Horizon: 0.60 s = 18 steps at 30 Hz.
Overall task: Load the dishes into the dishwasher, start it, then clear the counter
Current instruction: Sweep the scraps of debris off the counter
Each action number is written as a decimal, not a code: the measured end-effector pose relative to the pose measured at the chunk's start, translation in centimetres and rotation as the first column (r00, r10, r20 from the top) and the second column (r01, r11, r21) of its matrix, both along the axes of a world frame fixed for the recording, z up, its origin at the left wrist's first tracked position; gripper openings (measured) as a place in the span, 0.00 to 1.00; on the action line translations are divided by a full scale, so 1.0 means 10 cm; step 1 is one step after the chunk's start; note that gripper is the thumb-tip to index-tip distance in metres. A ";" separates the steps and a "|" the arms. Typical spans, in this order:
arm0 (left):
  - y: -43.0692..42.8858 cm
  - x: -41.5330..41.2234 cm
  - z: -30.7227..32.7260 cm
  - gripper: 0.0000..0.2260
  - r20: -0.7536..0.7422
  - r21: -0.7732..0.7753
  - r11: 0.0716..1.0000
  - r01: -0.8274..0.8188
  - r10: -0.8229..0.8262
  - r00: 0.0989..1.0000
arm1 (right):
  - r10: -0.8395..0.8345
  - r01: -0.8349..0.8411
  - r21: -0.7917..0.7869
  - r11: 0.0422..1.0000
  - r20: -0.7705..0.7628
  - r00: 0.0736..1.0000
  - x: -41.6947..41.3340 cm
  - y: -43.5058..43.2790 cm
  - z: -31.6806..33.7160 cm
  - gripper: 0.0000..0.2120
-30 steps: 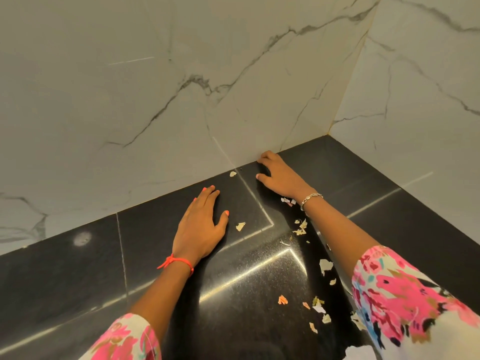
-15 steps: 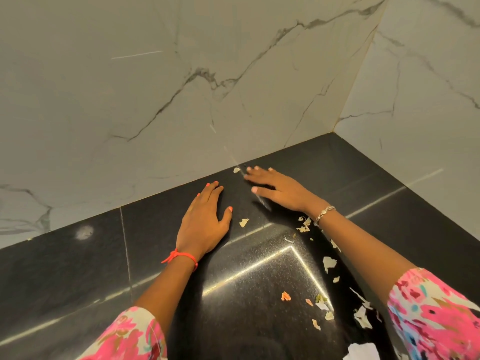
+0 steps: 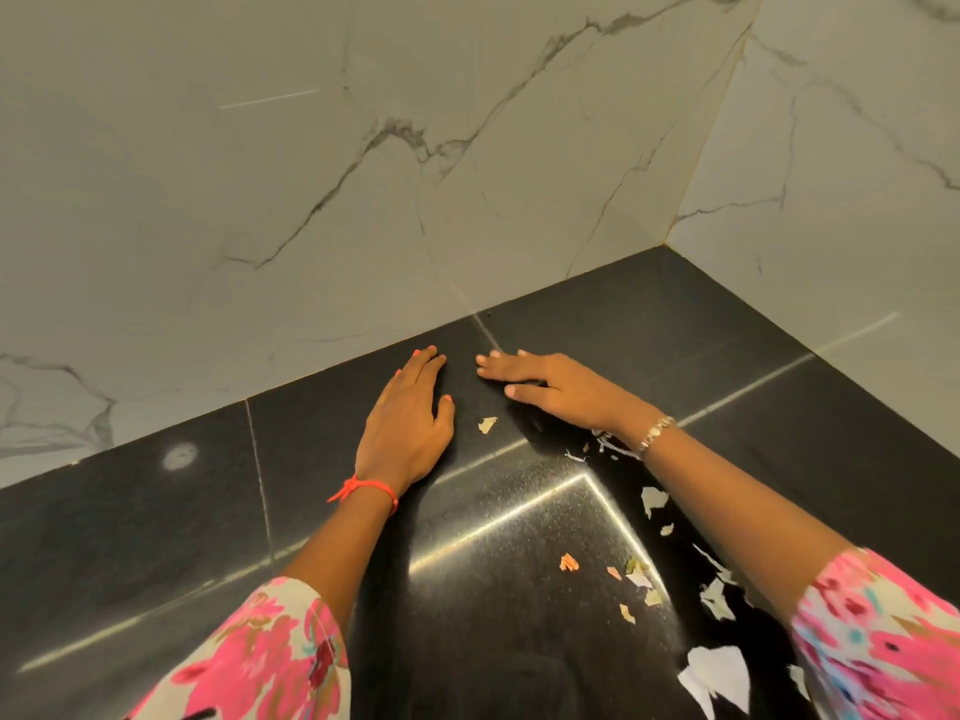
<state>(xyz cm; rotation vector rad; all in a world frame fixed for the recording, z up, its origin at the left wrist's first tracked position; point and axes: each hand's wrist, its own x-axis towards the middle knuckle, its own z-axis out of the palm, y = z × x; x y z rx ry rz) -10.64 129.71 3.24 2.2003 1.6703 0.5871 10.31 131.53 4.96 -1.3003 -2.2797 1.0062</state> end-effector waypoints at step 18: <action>-0.01 0.02 0.05 0.23 -0.020 0.005 1.000 0.014 -0.014 1.000 | -0.030 -0.015 -0.324 0.946 -0.133 0.991 0.37 -0.98 0.21 0.17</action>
